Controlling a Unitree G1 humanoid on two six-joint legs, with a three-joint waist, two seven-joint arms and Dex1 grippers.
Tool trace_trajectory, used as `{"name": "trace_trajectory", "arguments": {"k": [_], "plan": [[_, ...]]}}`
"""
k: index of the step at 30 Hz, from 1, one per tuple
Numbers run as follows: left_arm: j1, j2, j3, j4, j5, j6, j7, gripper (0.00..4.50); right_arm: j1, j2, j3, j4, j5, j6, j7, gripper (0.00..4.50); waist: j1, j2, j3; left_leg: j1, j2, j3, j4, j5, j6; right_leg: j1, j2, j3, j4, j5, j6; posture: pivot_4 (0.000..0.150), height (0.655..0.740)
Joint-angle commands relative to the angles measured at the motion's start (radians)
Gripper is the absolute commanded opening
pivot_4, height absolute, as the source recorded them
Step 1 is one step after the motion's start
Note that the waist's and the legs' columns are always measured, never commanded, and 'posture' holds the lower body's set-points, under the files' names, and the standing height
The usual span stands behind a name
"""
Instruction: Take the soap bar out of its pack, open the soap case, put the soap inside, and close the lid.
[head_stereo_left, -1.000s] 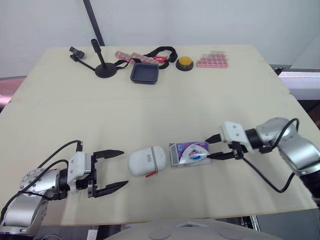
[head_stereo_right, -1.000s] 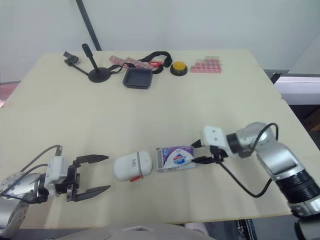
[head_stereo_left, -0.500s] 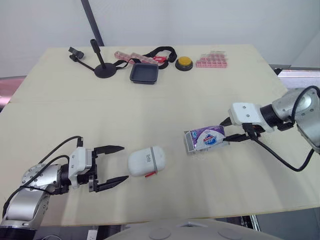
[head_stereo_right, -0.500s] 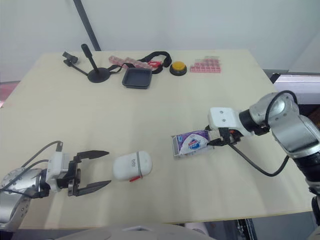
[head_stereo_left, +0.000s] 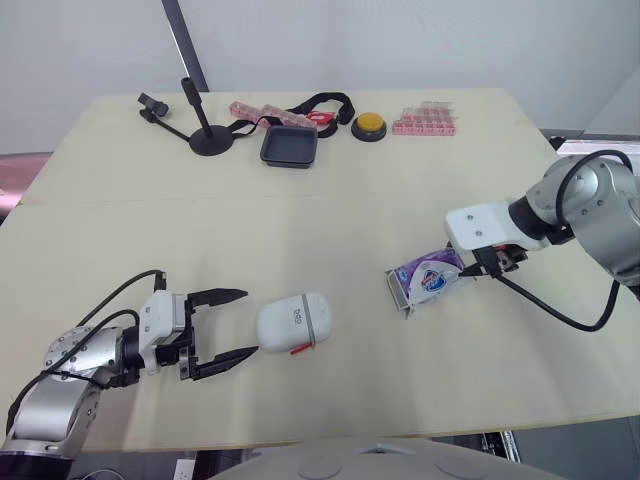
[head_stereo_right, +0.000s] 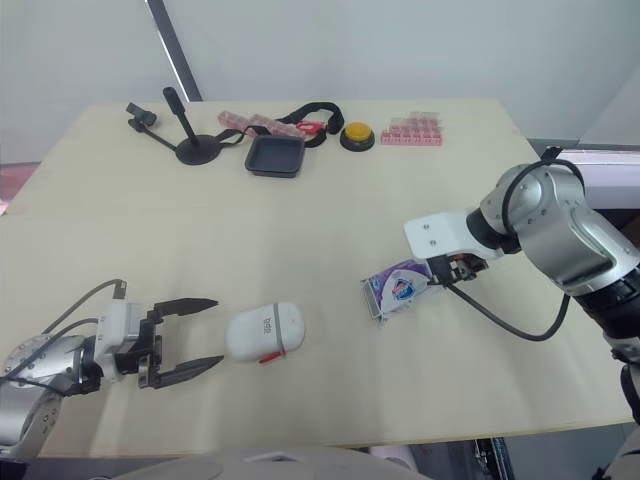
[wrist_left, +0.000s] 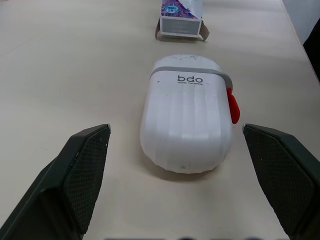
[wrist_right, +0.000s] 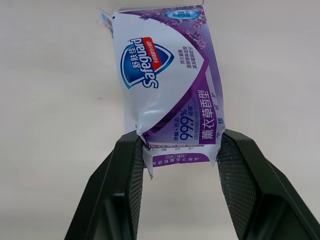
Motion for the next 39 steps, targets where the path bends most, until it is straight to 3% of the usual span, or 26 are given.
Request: {"name": "trace_trajectory", "arguments": {"k": [1, 9, 16, 23, 28, 34, 39], "plan": [[0.005, -0.004, 0.002, -0.035, -0.004, 0.003, 0.015, 4.5, -0.048, 0.004, -0.007, -0.033, -0.012, 0.048, 0.038, 1.97, 0.0, 0.0, 0.0, 0.0, 0.0, 0.0, 0.0, 0.0, 0.0, -0.001, 0.0, 0.0, 0.0, 0.0, 0.0, 0.15, 0.74], [0.005, -0.007, -0.001, -0.042, -0.004, 0.011, 0.019, 4.5, -0.083, 0.027, -0.052, -0.06, 0.059, 0.063, 0.053, 1.97, -0.001, 0.0, 0.0, 0.0, 0.0, 0.001, 0.0, 0.0, 0.0, -0.002, 0.0, 0.001, 0.001, 0.0, 0.0, 0.15, 0.74], [-0.003, -0.003, -0.004, -0.042, -0.007, 0.019, 0.017, 4.5, -0.107, -0.003, -0.042, 0.043, 0.038, -0.033, 0.065, 1.97, 0.003, 0.0, 0.0, 0.0, 0.0, 0.002, 0.001, 0.0, 0.0, -0.003, 0.0, 0.002, 0.005, 0.0, 0.0, 0.15, 0.74], [-0.003, -0.001, -0.003, -0.043, -0.007, 0.023, 0.012, 4.5, 0.012, -0.083, -0.113, 0.101, 0.082, -0.13, 0.039, 1.97, 0.004, 0.0, 0.0, -0.004, 0.0, 0.002, 0.001, 0.0, 0.0, -0.003, 0.001, 0.003, 0.004, 0.0, 0.0, 0.15, 0.74], [-0.002, -0.003, 0.001, -0.041, -0.004, 0.023, 0.012, 4.5, 0.168, -0.083, -0.312, 0.24, 0.187, -0.184, -0.066, 1.97, 0.008, 0.0, 0.0, -0.005, 0.0, 0.002, 0.001, 0.0, 0.0, -0.001, 0.0, 0.004, 0.001, 0.0, 0.0, 0.15, 0.74], [-0.026, -0.003, 0.001, -0.023, 0.004, 0.02, 0.014, 4.5, 0.338, 0.051, -0.676, 0.492, 0.345, -0.249, -0.286, 1.97, 0.018, 0.0, 0.0, -0.004, 0.0, 0.002, 0.001, 0.0, 0.0, 0.003, 0.001, 0.004, -0.003, 0.0, 0.0, 0.15, 0.74], [-0.05, -0.004, -0.002, -0.007, 0.006, 0.021, 0.01, 4.5, 0.518, 0.155, -0.855, 0.447, 0.419, -0.16, -0.458, 1.97, 0.039, 0.001, -0.001, -0.004, -0.001, 0.002, 0.0, 0.0, 0.0, 0.004, 0.002, 0.004, -0.005, 0.0, 0.0, 0.15, 0.74]]}}
